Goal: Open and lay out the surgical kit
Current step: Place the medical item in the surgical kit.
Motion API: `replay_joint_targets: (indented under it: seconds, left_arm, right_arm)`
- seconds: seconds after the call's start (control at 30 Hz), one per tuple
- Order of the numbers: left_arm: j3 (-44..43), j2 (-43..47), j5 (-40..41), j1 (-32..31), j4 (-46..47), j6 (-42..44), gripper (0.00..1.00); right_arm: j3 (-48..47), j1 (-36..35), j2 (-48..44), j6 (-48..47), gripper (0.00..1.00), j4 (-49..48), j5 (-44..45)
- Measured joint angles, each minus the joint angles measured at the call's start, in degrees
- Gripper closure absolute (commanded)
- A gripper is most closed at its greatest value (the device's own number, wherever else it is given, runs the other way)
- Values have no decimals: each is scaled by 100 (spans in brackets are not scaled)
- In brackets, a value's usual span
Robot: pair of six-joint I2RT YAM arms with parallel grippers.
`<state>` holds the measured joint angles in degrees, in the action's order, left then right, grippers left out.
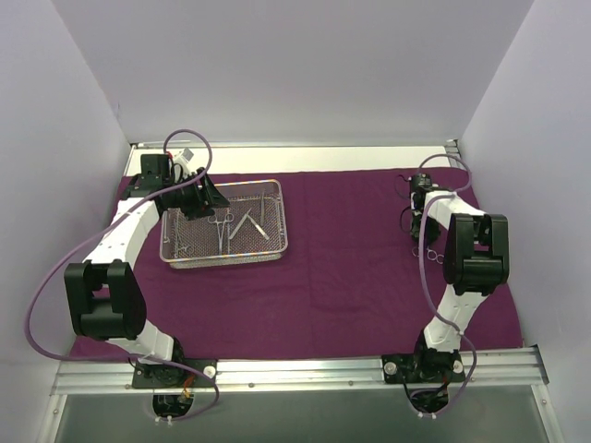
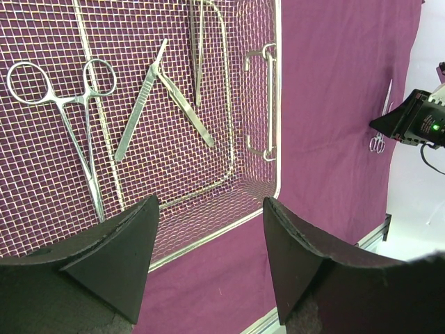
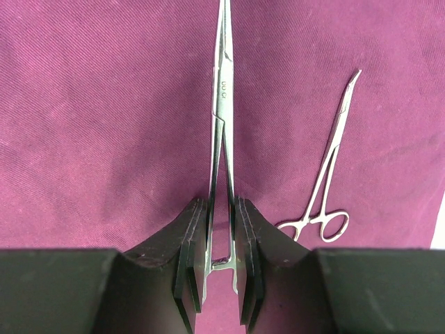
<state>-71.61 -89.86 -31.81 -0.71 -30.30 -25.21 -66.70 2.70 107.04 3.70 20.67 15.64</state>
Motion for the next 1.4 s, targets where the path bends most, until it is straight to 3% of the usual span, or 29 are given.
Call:
replay_joint_targets:
  seconds: [0.3, 0.63, 1.17, 1.4]
  left_arm:
    - [-55, -87, -4, 2, 11, -4, 30]
    - [-55, -111, -17, 2, 13, -42, 30]
    - [-55, -129, -24, 2, 59, -103, 30]
    - [-192, -345, 160, 2, -76, 7, 27]
  right_arm:
    - [-70, 0, 66, -22, 91, 13, 39]
    - [-70, -2, 66, -13, 74, 13, 42]
    - [-70, -4, 57, -20, 70, 24, 111]
    - [-380, -37, 44, 205, 53, 507, 197]
